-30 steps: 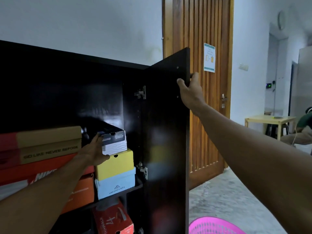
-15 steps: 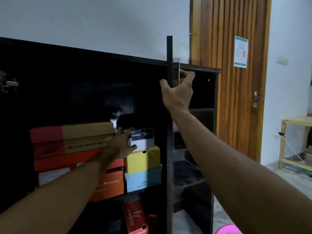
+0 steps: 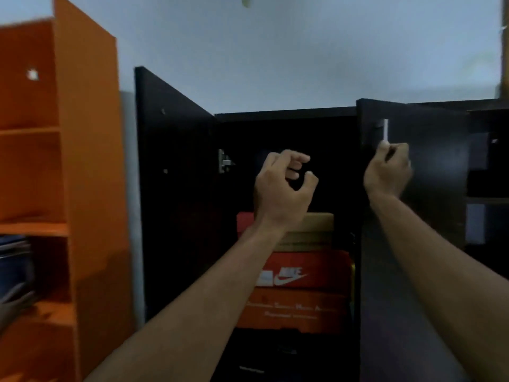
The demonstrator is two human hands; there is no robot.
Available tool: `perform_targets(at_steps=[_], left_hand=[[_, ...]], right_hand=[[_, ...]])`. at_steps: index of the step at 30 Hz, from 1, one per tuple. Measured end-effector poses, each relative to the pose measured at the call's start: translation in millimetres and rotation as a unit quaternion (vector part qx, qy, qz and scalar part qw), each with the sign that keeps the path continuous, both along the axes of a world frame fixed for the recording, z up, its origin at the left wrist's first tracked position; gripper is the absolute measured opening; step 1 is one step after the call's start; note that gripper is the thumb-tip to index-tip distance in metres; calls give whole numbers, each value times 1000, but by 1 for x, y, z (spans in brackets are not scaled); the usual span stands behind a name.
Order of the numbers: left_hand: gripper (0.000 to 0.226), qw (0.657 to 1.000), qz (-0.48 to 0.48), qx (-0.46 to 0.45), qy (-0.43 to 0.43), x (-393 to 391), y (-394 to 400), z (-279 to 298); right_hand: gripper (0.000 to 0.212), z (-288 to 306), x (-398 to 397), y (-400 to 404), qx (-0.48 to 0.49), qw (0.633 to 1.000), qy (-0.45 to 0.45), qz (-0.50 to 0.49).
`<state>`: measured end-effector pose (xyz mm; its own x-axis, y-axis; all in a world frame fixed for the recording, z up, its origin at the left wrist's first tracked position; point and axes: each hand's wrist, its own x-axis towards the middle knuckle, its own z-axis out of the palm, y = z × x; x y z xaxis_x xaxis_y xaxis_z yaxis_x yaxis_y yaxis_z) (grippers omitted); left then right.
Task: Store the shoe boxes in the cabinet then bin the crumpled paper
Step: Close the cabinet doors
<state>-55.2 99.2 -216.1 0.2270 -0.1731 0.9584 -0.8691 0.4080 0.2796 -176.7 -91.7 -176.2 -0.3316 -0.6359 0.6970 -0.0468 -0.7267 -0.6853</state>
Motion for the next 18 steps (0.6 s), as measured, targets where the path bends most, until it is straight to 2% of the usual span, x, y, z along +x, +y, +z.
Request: perform_targets(at_steps=[3, 7, 9, 11, 13, 15, 18], left_hand=[[20, 991, 72, -113, 1, 10, 54, 29], [31, 949, 198, -244, 16, 38, 116, 60], [42, 926, 269, -252, 79, 60, 139, 70], [51, 916, 311, -196, 161, 83, 156, 74], [52, 933, 256, -83, 240, 101, 165, 73], [57, 942, 111, 11, 316, 105, 167, 69], [61, 932, -76, 74, 347, 100, 167, 58]], right_hand=[[40, 1, 14, 2, 6, 1000, 19, -15], [41, 4, 17, 2, 39, 997, 59, 20], [39, 6, 13, -5, 47, 993, 98, 47], [37, 11, 12, -9, 55, 989, 120, 72], [37, 16, 11, -10, 71, 984, 137, 93], [36, 17, 10, -11, 82, 980, 141, 115], [37, 15, 12, -12, 72, 981, 134, 120]])
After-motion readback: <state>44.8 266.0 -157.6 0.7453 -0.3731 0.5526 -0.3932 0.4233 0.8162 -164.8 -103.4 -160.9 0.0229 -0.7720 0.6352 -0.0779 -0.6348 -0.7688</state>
